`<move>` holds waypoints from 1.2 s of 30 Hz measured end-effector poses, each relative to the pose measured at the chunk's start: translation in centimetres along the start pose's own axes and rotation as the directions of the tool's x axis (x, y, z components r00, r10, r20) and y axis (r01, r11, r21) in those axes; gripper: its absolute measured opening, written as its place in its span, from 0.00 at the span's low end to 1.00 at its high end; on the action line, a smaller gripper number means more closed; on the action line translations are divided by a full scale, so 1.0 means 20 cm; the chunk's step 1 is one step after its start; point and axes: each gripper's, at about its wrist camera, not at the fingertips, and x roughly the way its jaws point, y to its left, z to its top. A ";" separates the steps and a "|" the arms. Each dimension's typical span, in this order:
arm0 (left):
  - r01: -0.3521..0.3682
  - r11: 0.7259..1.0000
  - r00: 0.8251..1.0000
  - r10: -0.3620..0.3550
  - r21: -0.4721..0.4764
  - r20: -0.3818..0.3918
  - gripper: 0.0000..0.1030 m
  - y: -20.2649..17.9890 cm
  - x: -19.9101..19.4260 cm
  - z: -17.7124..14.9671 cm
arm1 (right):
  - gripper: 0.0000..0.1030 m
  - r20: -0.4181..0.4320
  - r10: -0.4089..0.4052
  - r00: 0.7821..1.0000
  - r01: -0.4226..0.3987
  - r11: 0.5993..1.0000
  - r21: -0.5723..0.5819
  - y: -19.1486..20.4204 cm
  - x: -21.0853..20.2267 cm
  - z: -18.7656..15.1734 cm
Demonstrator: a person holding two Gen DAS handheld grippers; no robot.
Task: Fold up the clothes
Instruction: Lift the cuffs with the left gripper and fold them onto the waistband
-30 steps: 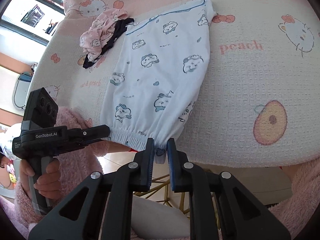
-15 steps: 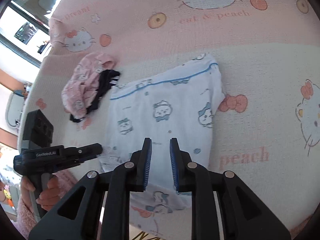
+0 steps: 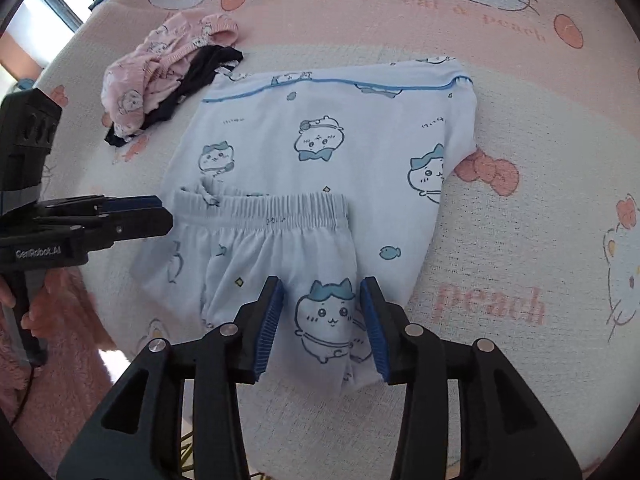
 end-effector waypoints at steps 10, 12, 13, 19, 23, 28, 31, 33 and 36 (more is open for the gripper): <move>0.017 0.999 0.996 -0.020 0.032 0.088 0.05 -0.02 -0.12 0.01 | 0.10 0.060 0.088 0.994 -0.089 0.996 0.004 0.00 -0.08 0.04; 0.021 1.000 0.990 -0.024 0.022 0.140 0.05 0.00 -0.19 0.03 | 0.10 0.119 0.091 0.989 -0.092 0.996 0.002 0.00 -0.14 0.06; 0.016 1.000 0.986 -0.019 0.020 0.163 0.05 0.01 -0.21 0.05 | 0.10 0.157 0.084 0.984 -0.084 0.996 -0.007 0.01 -0.17 0.08; -0.047 0.997 0.997 0.050 -0.054 0.060 0.07 0.10 0.01 0.13 | 0.40 0.102 -0.029 0.994 0.027 0.999 0.022 -0.05 0.01 0.17; 0.031 0.998 0.996 -0.026 -0.056 0.084 0.23 0.10 -0.04 0.13 | 0.40 0.134 0.071 0.988 -0.090 0.986 0.141 -0.16 -0.04 0.15; 0.032 0.998 0.998 -0.029 -0.057 0.058 0.45 0.10 0.02 0.13 | 0.47 0.099 0.124 0.987 -0.136 0.983 0.126 -0.16 -0.07 0.11; -0.016 1.000 0.995 0.015 0.003 0.100 0.08 0.05 -0.01 0.14 | 0.41 0.059 0.126 0.990 -0.130 0.989 0.071 -0.11 -0.01 0.12; -0.015 1.000 0.991 0.013 0.017 0.133 0.07 0.03 -0.07 0.16 | 0.13 0.037 0.120 0.992 -0.121 0.992 0.028 -0.06 0.03 0.14; -0.013 0.999 0.982 0.006 0.034 0.191 0.07 0.02 -0.18 0.22 | 0.09 0.071 0.109 0.991 -0.110 0.994 0.008 -0.02 0.01 0.17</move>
